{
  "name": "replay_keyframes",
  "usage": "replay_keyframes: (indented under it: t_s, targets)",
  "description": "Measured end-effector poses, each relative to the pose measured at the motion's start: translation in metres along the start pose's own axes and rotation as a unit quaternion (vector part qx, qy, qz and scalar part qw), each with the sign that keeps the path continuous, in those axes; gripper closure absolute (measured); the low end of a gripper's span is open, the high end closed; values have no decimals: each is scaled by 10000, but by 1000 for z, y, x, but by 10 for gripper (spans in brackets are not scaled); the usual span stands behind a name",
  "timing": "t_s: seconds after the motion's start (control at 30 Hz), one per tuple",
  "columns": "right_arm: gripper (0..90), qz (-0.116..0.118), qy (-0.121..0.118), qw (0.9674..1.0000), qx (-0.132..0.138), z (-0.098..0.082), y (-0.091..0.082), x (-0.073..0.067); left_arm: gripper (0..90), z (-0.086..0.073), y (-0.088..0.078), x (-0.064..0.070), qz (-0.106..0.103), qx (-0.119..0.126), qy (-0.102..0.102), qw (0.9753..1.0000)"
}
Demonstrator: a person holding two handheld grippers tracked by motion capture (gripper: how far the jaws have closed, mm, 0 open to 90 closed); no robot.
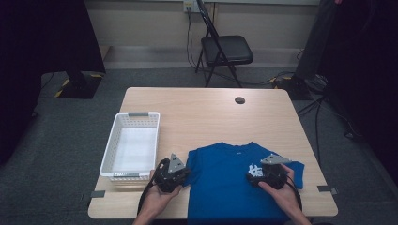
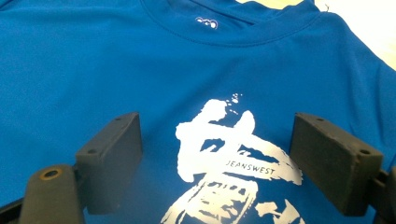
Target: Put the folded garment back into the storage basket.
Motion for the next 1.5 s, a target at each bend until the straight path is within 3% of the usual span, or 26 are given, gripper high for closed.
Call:
replay_keyframes:
  t_s: [0.17,0.63,0.97,1.13,1.23,1.43,1.5]
  targets:
    - [163,-2,17,10000,9,0,0,0,873,9,7,8,30,-75,206,9998]
    - [162,-12,16,10000,24,0,0,0,872,18,42,16,-138,-541,350,9978]
    - [163,-17,23,10000,25,-1,0,0,868,28,62,22,-302,-570,344,9973]
    - [163,-22,28,10000,25,-1,0,-1,858,31,70,24,-376,-572,471,9965]
    - [163,-22,30,10000,28,-1,0,-1,855,34,76,25,-464,-535,418,9966]
    - [163,-23,30,10000,41,-1,0,0,799,39,85,28,-691,-437,304,9962]
    - [163,-22,29,10000,41,-1,0,0,713,42,85,28,-716,-319,236,9966]
Point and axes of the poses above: each handheld gripper's, and its own axes: y roughly forward along the jaws, z roughly out of its top, x roughly to its right, the point moved 5 cm from there along y, roughly forward along the jaws, and after that the axes turned 14 degrees about -z, right-handed, at the moved point
